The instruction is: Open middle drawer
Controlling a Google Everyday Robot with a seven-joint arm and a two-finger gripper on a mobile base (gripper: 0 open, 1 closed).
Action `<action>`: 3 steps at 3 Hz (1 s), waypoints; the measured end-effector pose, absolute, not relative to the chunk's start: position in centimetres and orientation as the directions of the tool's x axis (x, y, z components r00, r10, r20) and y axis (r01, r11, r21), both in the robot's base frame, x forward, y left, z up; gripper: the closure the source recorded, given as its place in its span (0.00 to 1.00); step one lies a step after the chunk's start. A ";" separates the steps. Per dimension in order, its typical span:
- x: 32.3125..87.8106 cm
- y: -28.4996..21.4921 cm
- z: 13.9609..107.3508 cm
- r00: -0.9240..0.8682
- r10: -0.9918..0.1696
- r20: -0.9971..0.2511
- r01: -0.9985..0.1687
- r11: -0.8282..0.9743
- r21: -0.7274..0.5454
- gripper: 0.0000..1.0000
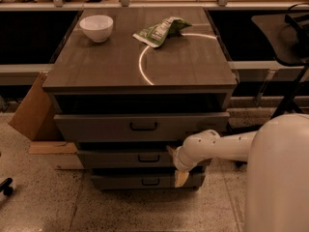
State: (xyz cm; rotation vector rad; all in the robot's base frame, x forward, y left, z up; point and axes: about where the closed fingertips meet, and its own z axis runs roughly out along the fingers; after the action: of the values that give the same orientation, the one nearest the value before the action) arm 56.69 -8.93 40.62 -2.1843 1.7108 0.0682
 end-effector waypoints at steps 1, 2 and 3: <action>54.9 -9.5 41.9 0.272 -0.926 -0.260 -0.940 -0.198 -0.279 0.39; 53.0 -9.8 43.2 0.288 -0.917 -0.276 -0.934 -0.205 -0.294 0.62; 51.1 -9.6 43.0 0.303 -0.903 -0.304 -0.935 -0.220 -0.278 0.85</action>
Offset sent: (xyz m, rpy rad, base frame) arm -0.0613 -0.0148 0.0441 0.0576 -0.0583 0.0339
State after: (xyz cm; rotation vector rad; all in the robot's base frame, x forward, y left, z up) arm 51.07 -9.61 43.03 -2.1725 1.6396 0.1072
